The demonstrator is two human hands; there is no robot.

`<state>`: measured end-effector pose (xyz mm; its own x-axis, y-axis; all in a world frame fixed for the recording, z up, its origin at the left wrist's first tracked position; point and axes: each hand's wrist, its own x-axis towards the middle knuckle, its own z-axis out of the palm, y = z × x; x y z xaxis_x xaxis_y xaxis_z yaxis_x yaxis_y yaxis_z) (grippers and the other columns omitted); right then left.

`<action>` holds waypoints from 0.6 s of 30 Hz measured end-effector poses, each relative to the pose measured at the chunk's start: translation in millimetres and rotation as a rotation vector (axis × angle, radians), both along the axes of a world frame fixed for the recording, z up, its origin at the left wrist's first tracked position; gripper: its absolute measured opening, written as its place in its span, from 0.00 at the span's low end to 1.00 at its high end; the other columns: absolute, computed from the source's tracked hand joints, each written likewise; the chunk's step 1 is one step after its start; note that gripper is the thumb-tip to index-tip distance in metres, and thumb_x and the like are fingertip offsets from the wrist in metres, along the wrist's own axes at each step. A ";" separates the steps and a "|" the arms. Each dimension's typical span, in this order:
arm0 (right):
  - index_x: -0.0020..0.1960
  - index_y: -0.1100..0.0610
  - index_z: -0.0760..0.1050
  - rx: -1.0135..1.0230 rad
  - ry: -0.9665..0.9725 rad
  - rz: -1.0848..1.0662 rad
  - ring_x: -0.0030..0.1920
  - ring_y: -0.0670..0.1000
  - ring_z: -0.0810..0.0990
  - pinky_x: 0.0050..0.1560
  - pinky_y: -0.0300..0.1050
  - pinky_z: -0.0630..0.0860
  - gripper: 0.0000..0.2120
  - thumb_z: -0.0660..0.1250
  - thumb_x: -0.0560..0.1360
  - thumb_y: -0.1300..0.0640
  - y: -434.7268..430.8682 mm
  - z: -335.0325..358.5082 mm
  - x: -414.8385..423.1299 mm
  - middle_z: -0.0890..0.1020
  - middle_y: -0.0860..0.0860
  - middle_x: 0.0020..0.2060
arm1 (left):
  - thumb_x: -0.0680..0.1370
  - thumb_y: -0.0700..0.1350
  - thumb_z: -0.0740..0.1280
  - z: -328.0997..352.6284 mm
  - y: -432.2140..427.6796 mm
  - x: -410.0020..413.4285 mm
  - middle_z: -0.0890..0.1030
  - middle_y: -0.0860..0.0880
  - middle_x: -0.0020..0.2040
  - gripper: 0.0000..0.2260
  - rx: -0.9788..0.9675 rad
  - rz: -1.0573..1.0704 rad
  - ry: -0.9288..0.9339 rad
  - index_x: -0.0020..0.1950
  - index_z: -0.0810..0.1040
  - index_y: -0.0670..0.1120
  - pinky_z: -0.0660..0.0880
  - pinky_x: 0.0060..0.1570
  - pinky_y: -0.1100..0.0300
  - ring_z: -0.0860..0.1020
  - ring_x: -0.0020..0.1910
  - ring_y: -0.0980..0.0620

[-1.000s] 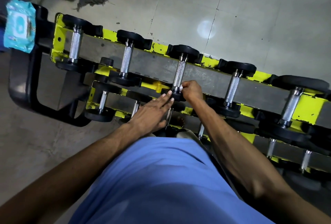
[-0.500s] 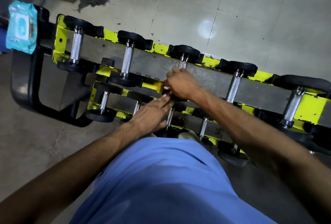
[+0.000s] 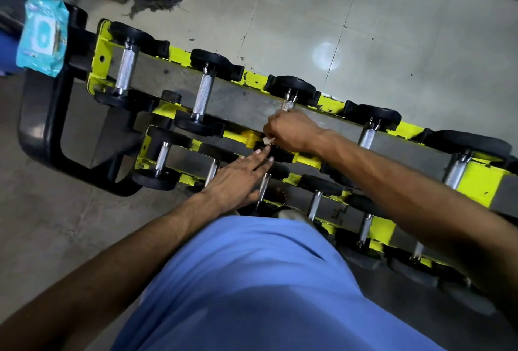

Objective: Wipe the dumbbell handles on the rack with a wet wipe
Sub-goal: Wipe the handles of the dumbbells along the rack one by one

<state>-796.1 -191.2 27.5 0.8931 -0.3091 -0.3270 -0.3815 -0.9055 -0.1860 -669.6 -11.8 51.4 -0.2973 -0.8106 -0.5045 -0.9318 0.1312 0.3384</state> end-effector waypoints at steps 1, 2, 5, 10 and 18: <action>0.51 0.53 0.77 0.035 -0.054 -0.096 0.49 0.57 0.81 0.41 0.47 0.72 0.05 0.64 0.78 0.53 5.9 -3.1 -9.9 0.82 0.53 0.46 | 0.80 0.49 0.68 0.9 0.1 -0.1 0.42 0.44 0.86 0.39 0.001 0.004 0.004 0.86 0.51 0.44 0.57 0.82 0.48 0.50 0.85 0.47; 0.50 0.52 0.75 0.060 -0.113 -0.203 0.46 0.57 0.82 0.38 0.46 0.71 0.04 0.65 0.77 0.54 11.6 -10.1 -19.6 0.83 0.53 0.45 | 0.80 0.49 0.67 1.1 0.0 0.0 0.40 0.45 0.86 0.39 -0.002 0.005 0.005 0.86 0.50 0.45 0.55 0.82 0.49 0.49 0.85 0.47; 0.52 0.52 0.76 0.182 -0.260 -0.591 0.42 0.57 0.82 0.38 0.45 0.75 0.06 0.68 0.75 0.55 28.8 -32.2 -42.3 0.84 0.52 0.42 | 0.81 0.50 0.67 0.1 0.4 1.3 0.38 0.46 0.85 0.40 -0.003 0.016 0.012 0.86 0.49 0.45 0.51 0.81 0.52 0.48 0.85 0.48; 0.47 0.54 0.81 0.583 -0.333 -1.169 0.42 0.51 0.84 0.44 0.47 0.81 0.07 0.71 0.71 0.63 40.1 -64.5 -43.7 0.85 0.49 0.40 | 0.80 0.50 0.68 -1.7 2.9 -2.4 0.39 0.46 0.86 0.40 -0.011 0.039 0.009 0.86 0.50 0.45 0.50 0.80 0.55 0.48 0.85 0.48; 0.43 0.56 0.74 1.088 -0.708 -1.620 0.35 0.52 0.78 0.36 0.46 0.75 0.14 0.62 0.76 0.73 -22.7 -43.1 -10.9 0.80 0.54 0.38 | 0.79 0.50 0.68 -1.4 4.8 -2.9 0.37 0.47 0.85 0.41 0.017 0.058 -0.002 0.87 0.49 0.46 0.55 0.81 0.52 0.47 0.85 0.49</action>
